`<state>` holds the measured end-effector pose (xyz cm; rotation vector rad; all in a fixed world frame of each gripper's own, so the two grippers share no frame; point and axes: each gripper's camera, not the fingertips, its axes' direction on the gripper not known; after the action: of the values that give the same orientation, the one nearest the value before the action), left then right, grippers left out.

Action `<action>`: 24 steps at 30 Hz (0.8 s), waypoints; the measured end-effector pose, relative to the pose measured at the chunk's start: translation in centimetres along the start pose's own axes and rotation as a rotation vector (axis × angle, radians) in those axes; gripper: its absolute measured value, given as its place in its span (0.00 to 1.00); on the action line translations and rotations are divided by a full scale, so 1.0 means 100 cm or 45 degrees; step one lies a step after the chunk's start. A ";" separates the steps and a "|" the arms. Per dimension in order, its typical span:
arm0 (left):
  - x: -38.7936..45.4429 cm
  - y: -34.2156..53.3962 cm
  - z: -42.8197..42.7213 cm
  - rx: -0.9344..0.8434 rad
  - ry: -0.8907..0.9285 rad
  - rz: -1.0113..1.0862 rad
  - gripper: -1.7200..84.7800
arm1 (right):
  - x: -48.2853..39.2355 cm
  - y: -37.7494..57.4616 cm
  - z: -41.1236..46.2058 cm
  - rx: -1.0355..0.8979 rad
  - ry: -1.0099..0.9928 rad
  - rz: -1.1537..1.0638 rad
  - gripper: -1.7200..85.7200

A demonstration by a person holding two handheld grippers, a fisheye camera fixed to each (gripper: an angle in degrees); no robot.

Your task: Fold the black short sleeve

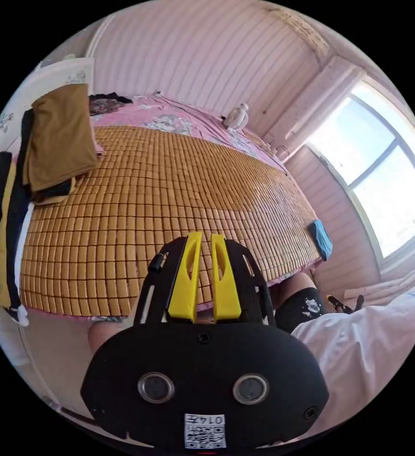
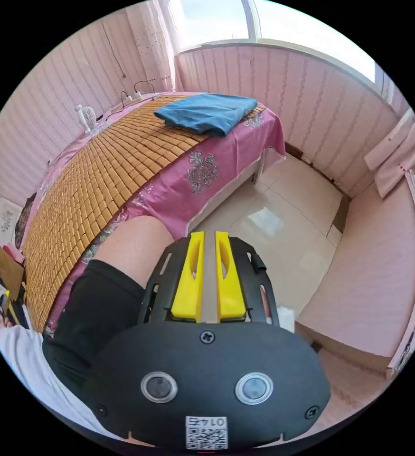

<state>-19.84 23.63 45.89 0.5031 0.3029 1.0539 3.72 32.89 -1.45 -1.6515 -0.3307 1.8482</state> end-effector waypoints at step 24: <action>-0.276 0.348 -0.168 0.807 -0.383 -0.891 0.11 | -0.733 0.376 0.041 -0.680 -1.209 -2.151 0.15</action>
<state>-66.70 17.22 50.15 1.0194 0.5001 0.1737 -9.78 -39.11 36.52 -0.0928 -1.9431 0.9150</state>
